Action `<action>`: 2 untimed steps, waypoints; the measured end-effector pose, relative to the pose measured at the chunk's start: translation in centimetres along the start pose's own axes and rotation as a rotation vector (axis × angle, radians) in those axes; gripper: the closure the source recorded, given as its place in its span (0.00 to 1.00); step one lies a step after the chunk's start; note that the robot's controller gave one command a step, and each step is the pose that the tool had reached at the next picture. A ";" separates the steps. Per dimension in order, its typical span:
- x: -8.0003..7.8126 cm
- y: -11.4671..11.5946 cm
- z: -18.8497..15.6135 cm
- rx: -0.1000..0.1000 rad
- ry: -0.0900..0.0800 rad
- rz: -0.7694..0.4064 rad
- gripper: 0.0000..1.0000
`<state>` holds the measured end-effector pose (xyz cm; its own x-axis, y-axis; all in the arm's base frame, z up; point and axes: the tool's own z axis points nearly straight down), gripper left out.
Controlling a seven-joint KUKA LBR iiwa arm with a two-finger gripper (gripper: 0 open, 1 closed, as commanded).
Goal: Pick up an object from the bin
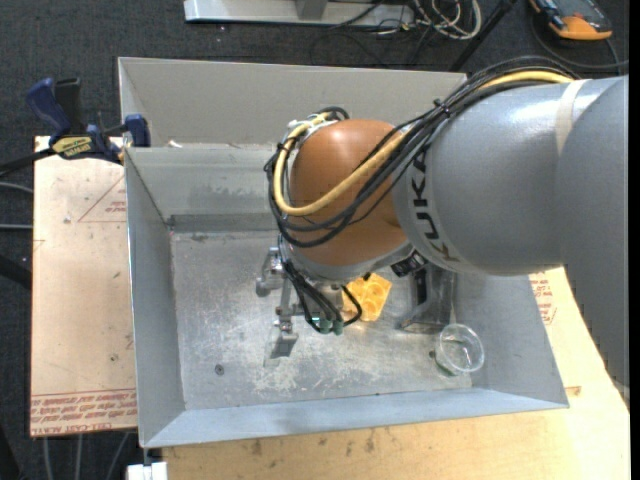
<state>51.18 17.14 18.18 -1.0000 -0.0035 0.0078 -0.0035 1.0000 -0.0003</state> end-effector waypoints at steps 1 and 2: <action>-0.2 -0.1 -0.4 -0.001 -0.007 0.003 0.00; -0.4 -3.6 -1.0 -0.002 -0.006 -0.074 0.00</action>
Offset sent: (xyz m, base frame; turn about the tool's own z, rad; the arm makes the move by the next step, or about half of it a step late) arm 0.0089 -0.0881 0.0173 -0.1543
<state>51.61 13.49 19.13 -0.9970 -0.0769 0.0016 -0.0769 0.9970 0.0020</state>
